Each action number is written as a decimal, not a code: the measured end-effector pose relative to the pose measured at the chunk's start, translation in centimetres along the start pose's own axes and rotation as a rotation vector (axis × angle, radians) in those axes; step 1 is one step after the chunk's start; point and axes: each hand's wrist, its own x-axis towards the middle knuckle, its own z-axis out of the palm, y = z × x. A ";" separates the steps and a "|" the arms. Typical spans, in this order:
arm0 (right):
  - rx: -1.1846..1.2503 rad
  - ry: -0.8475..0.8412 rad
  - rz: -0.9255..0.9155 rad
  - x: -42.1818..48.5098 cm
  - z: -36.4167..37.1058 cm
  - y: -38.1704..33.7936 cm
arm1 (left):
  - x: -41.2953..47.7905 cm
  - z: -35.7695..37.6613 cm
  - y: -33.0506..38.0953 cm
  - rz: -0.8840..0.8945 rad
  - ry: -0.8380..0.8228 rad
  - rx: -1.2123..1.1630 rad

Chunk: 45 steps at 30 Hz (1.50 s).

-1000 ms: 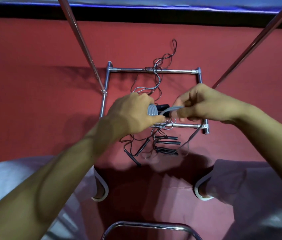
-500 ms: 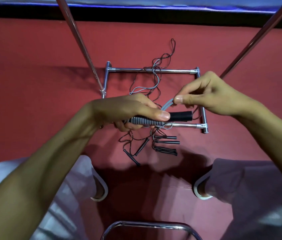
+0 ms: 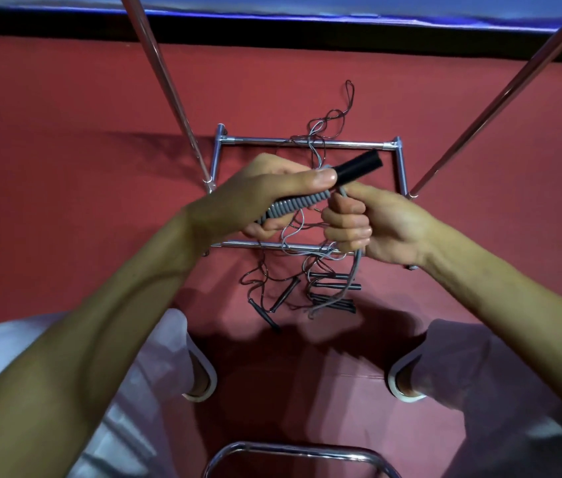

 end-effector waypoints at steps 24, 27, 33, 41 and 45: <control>-0.393 0.348 -0.229 -1.7 0.3 -0.8 | 1.0 -0.4 -0.5 -0.100 0.382 -0.181; -0.228 0.321 -0.103 -1.7 -0.1 -1.2 | 0.9 -0.7 -0.3 -0.109 0.366 -0.174; -0.545 0.499 -0.396 -0.8 -0.2 -0.6 | 0.6 -1.0 -0.2 -0.149 0.397 -0.179; -1.701 0.765 -0.986 -0.9 -1.7 0.8 | 1.0 -0.3 -0.3 -0.231 0.512 -0.152; -1.569 0.763 -0.878 -1.0 -1.6 0.2 | 1.1 -0.5 -0.1 -0.224 0.505 -0.155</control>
